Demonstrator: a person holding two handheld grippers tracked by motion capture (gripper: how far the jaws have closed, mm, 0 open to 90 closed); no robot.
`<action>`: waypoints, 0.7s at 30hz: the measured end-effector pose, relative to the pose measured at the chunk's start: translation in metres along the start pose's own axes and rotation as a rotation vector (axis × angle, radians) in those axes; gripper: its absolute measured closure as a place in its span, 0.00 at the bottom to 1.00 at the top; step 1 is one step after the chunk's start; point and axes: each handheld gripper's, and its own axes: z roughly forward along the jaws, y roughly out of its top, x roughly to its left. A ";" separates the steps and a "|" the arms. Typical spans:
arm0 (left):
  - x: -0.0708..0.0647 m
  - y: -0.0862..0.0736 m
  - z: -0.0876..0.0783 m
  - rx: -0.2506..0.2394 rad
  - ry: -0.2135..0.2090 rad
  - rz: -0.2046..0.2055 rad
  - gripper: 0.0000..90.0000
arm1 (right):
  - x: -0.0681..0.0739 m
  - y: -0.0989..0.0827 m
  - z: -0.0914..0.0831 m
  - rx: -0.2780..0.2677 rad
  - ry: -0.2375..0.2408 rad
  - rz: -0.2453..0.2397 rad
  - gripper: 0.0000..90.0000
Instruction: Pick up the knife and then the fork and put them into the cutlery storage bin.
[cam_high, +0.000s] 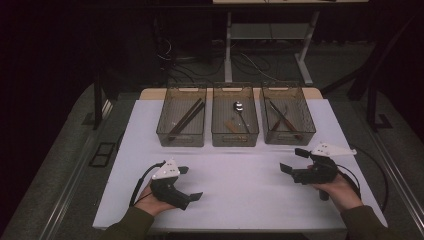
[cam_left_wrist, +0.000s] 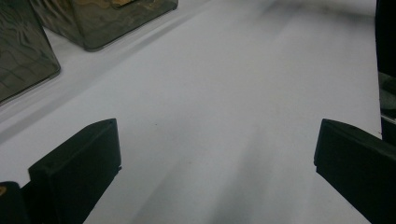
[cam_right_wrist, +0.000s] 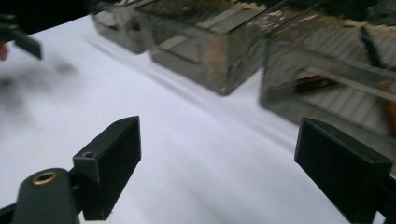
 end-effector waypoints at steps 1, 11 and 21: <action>0.000 0.000 0.000 0.003 0.000 0.001 0.00 | 0.003 -0.002 0.000 0.004 0.009 -0.005 0.16; 0.000 0.000 -0.002 -0.007 -0.001 0.001 0.00 | 0.019 -0.023 -0.005 0.017 0.039 -0.006 0.16; 0.000 0.000 -0.001 -0.003 0.001 0.005 0.00 | 0.025 -0.038 -0.008 0.051 0.065 -0.031 0.16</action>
